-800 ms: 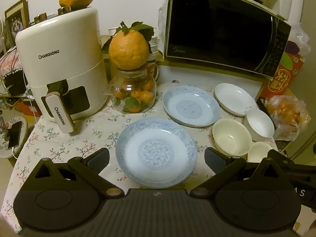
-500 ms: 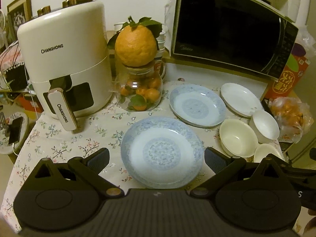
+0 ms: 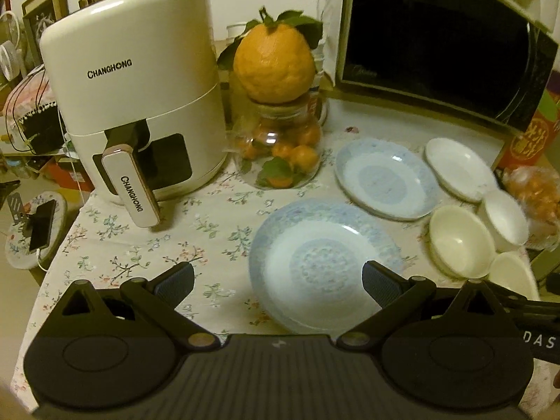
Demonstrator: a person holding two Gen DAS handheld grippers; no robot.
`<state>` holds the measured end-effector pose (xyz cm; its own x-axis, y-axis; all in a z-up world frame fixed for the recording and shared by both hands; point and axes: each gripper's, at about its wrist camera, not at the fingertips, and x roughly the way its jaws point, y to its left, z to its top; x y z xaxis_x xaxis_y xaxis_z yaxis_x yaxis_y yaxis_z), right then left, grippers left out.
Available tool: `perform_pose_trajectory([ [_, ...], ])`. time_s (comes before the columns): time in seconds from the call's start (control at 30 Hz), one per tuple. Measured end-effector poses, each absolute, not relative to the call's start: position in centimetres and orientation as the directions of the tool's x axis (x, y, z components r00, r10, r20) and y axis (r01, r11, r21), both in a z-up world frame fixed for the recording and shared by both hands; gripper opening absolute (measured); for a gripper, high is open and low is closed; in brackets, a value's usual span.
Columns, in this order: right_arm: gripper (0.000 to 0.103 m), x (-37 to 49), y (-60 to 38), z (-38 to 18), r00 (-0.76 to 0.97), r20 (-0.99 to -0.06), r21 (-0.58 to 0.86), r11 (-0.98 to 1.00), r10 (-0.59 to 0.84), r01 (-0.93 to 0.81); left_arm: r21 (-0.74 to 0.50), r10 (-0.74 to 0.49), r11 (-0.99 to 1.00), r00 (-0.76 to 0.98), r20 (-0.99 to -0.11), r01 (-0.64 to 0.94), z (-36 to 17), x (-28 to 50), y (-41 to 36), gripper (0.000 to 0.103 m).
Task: Organize plates and bowls
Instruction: 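Close the left and right grippers together on the large blue-patterned plate's rim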
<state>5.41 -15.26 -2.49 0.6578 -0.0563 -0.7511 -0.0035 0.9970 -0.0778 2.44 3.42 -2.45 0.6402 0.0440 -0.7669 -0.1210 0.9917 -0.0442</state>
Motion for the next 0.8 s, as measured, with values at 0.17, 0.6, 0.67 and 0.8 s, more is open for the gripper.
perform_pose_trajectory([
  [0.17, 0.094, 7.0, -14.6, -4.7, 0.572, -0.816, 0.084, 0.996, 0.08, -0.021, -0.007, 0.063, 0.994, 0.629, -0.775, -0.109, -3.3, 3.0, 3.9, 0.101],
  [0.6, 0.08, 9.0, -12.9, -8.6, 0.43, -0.894, 0.127, 0.991, 0.126, -0.027, -0.03, 0.049, 0.992, 0.584, -0.81, -0.125, -5.3, 4.4, 5.4, 0.086],
  [0.67, 0.079, 9.3, -12.8, -9.0, 0.423, -0.897, 0.127, 0.992, 0.125, -0.023, -0.025, 0.056, 0.991, 0.581, -0.812, -0.131, -5.7, 4.6, 5.5, 0.084],
  [0.8, 0.074, 9.8, -12.3, -9.4, 0.434, -0.888, 0.149, 0.988, 0.149, -0.033, -0.012, 0.07, 0.99, 0.566, -0.822, -0.139, -6.4, 5.0, 5.7, 0.077],
])
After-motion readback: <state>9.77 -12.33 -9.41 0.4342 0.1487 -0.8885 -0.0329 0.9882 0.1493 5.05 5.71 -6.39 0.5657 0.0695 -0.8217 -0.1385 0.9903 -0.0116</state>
